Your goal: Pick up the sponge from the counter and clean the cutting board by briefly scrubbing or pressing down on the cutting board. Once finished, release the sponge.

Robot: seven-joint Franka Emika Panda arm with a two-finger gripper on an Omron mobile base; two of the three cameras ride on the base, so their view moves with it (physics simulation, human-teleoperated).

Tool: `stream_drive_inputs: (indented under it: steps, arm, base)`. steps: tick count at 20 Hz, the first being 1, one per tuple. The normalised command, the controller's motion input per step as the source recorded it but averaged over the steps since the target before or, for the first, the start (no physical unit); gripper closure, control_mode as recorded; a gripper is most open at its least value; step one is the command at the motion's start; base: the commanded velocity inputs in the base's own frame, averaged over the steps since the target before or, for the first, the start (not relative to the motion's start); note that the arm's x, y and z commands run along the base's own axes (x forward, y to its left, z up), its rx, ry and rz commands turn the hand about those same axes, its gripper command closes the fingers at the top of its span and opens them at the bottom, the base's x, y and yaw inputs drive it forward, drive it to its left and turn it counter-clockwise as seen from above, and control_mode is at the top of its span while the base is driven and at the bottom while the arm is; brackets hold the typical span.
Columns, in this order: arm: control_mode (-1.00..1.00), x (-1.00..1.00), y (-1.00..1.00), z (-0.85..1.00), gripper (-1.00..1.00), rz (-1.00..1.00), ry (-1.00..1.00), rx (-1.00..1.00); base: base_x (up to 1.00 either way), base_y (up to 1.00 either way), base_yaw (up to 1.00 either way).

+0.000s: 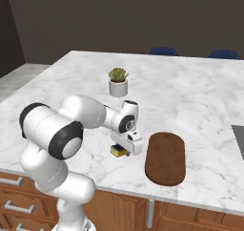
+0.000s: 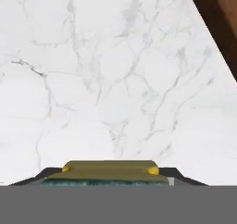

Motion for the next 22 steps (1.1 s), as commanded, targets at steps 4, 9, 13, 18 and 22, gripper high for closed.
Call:
stream_drive_inputs:
  steps: [4, 9, 13, 18, 22]
  arm:
    - [-1.0, 0.11, 0.41, 0.0, 1.0, 0.0, -0.05, -0.04]
    - [-1.0, 0.48, 0.41, 0.0, 1.0, 0.0, -0.01, -0.02]
    - [-1.0, 0.53, 0.34, -0.05, -1.0, 0.0, 0.0, -0.02]
    - [-1.0, 0.44, 0.23, -0.03, -1.0, 0.0, 0.0, 0.0]
    - [-1.0, 0.11, 0.05, 0.0, -1.0, 0.0, 0.0, 0.0]
  base:
    - [0.0, 0.0, 0.0]
    - [0.0, 0.0, 0.0]
    - [0.0, 0.0, 0.0]
    - [0.0, 0.0, 0.0]
    - [0.0, 0.0, 0.0]
